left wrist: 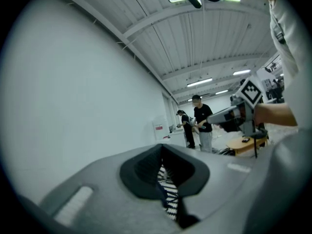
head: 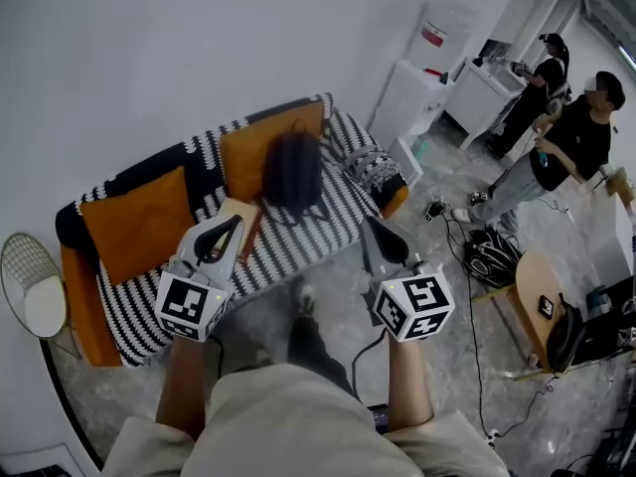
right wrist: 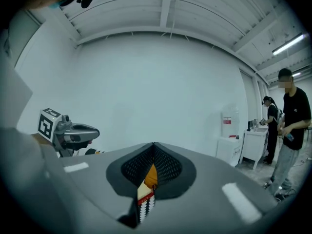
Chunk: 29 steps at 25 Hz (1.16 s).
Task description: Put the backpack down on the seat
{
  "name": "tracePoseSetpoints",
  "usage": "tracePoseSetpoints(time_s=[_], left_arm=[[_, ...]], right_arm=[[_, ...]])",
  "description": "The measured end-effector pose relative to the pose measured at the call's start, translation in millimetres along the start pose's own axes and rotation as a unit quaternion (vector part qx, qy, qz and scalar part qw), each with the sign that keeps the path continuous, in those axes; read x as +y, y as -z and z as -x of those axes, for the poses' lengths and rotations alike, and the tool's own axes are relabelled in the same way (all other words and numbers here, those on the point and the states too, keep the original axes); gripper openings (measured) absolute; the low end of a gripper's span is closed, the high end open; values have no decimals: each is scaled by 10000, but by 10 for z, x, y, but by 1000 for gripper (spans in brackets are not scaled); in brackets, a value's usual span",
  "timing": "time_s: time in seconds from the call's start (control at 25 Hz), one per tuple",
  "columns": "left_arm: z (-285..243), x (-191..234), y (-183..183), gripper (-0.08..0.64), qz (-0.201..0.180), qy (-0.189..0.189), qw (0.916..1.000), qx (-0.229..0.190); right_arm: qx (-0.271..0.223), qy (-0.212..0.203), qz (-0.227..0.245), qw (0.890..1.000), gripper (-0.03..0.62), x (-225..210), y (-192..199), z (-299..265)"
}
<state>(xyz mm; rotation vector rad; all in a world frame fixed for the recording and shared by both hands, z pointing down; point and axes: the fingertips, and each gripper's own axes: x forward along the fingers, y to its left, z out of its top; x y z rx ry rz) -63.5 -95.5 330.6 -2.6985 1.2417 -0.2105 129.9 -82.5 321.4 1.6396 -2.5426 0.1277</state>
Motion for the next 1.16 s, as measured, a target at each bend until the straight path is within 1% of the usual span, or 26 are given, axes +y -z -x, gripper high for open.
tracePoseSetpoints(time_s=[0.12,0.36,0.44,0.6,1.16], left_arm=[[74,-66,-38,2,-26,18,10000,-58],[185,-65,-83,2,129,-5,9998,-151],[205,-51,-75,2,124,-28,9998,-142],[205,-56,-44,2,-8,-44,10000,-22],[180,-10,48,2,168,84,9998,5]], right_arm=[[-72,-17,190,9998,6,95,-56,93],[-35,-73,260,9996,6,192,-68,137],[-19,-87,270,9996,6,217,-48,132],[20,-107,245,9996,6,236,-15,119],[111,-119,143,9998,6,246,107,29]])
